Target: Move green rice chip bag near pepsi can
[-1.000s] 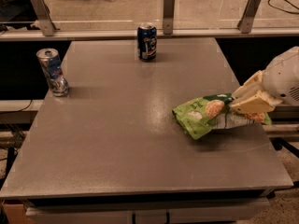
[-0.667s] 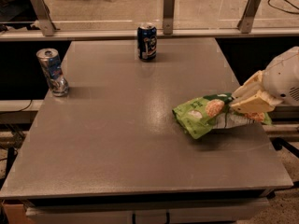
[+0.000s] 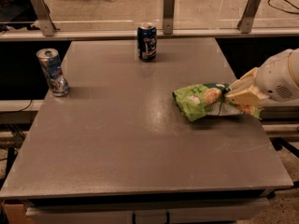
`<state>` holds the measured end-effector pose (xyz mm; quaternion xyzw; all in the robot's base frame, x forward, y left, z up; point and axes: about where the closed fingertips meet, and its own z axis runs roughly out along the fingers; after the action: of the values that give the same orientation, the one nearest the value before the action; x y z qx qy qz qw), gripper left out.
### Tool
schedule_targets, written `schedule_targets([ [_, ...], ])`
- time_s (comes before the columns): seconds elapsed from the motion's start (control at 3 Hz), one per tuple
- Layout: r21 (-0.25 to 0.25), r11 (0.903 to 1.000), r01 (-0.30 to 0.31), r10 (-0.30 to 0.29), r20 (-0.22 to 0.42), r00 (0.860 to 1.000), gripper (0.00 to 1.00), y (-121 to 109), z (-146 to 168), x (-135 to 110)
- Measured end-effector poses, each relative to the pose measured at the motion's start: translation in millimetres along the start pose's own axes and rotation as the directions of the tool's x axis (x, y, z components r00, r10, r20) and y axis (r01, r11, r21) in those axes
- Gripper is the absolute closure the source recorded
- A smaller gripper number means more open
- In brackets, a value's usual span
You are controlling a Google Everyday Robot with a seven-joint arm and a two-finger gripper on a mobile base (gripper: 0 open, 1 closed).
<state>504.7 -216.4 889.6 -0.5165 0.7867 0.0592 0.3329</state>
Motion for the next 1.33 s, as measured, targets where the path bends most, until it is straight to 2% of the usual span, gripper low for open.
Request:
schedule_targets([
  [0.33,0.079,0.9967,-0.021,0.017,0.048,0.999,1.0,-35,21,-2],
  [0.67,0.128,0.9914,-0.028,0.016,0.095,0.995,1.0,-64,41,-11],
  [1.33,0.156,0.9877,-0.012,-0.013,0.155,0.988,1.0,-112,85,-40],
])
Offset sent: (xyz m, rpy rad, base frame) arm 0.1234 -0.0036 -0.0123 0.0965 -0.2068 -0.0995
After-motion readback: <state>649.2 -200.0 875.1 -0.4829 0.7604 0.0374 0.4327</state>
